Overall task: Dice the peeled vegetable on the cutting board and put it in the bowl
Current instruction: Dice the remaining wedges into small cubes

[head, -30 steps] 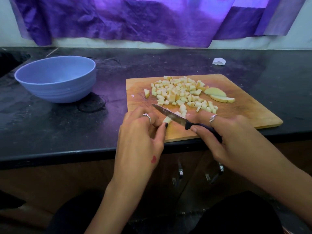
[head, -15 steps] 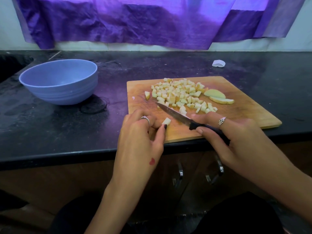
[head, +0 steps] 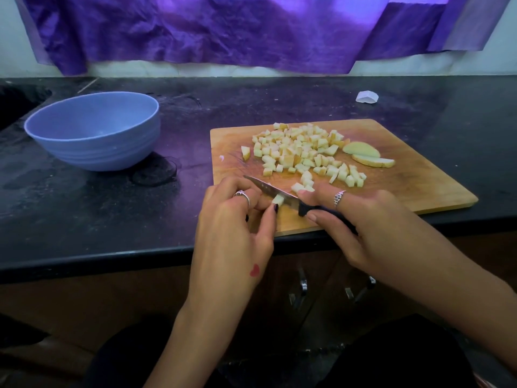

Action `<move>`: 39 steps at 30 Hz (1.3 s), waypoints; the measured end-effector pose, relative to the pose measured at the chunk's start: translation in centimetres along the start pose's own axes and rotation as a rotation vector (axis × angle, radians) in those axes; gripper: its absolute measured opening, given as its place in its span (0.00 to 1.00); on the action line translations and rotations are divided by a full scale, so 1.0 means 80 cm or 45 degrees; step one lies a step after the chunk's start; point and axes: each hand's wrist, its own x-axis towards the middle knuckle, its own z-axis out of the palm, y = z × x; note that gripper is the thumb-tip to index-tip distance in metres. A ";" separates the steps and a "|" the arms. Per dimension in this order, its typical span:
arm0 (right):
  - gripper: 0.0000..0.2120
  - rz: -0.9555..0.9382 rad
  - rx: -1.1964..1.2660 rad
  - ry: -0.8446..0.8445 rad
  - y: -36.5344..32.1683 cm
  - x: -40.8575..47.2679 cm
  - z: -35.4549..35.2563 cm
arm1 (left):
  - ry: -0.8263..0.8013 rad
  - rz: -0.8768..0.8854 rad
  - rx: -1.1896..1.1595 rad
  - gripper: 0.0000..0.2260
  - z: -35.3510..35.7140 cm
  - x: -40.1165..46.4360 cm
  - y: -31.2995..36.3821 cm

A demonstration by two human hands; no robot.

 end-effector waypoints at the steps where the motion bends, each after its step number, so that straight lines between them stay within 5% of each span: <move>1: 0.18 -0.006 -0.021 0.011 -0.001 -0.004 -0.002 | 0.002 0.002 0.002 0.04 0.000 0.000 0.001; 10: 0.13 -0.050 0.038 0.254 0.011 -0.027 -0.010 | -0.037 -0.055 0.008 0.05 -0.002 0.001 0.004; 19: 0.11 -0.014 0.040 0.176 -0.002 -0.017 -0.004 | -0.039 -0.061 -0.063 0.03 -0.006 0.004 0.004; 23: 0.13 0.028 -0.010 -0.026 -0.010 -0.005 -0.001 | -0.013 -0.056 -0.043 0.03 -0.004 0.003 0.004; 33: 0.14 0.001 0.073 0.220 0.004 -0.032 -0.011 | -0.055 -0.058 0.011 0.04 -0.004 0.001 0.001; 39: 0.11 -0.023 0.055 0.164 -0.008 -0.032 -0.003 | -0.061 -0.037 -0.003 0.03 -0.006 0.000 0.005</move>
